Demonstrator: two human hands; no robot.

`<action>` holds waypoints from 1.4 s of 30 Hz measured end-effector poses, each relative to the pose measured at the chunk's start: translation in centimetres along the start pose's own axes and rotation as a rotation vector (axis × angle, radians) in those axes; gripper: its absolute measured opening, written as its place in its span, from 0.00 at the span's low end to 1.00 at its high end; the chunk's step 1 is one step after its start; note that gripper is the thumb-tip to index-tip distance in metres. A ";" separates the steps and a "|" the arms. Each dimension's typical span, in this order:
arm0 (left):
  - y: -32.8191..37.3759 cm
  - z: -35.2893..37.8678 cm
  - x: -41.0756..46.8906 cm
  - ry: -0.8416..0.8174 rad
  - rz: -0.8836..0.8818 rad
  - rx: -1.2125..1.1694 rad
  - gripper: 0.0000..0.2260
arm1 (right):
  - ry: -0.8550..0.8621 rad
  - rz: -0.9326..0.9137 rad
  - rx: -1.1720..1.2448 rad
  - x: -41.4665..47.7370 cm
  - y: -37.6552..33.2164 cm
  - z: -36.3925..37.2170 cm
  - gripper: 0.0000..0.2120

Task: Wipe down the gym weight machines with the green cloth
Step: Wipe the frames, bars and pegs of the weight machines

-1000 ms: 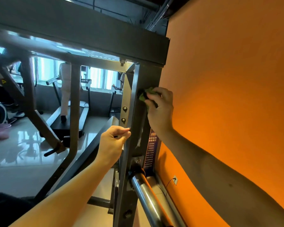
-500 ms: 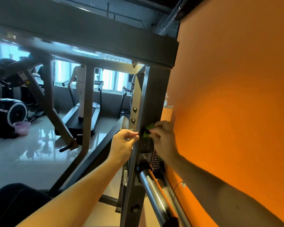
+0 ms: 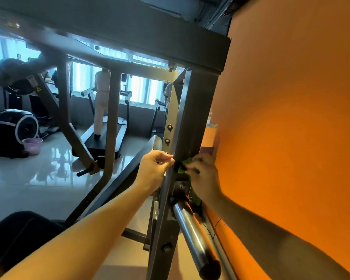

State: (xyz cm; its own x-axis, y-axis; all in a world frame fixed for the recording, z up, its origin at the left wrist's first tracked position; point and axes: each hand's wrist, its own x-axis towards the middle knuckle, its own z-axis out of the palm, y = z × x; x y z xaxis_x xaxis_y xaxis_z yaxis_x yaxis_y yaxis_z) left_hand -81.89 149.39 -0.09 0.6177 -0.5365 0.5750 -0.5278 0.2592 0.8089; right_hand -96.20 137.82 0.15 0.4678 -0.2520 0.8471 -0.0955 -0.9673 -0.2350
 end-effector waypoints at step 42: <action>1.0 -1.1 1.5 -0.109 0.001 0.141 0.05 | 0.504 0.146 -0.026 7.6 -5.9 0.5 0.06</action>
State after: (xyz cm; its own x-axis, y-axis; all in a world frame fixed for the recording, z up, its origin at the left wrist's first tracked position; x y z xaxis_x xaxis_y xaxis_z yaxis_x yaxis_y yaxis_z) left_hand -80.77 149.72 1.71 0.5542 -0.6224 0.5527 -0.6095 0.1487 0.7787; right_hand -91.68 141.61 7.74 -0.0325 -0.3607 0.9321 -0.1528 -0.9199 -0.3613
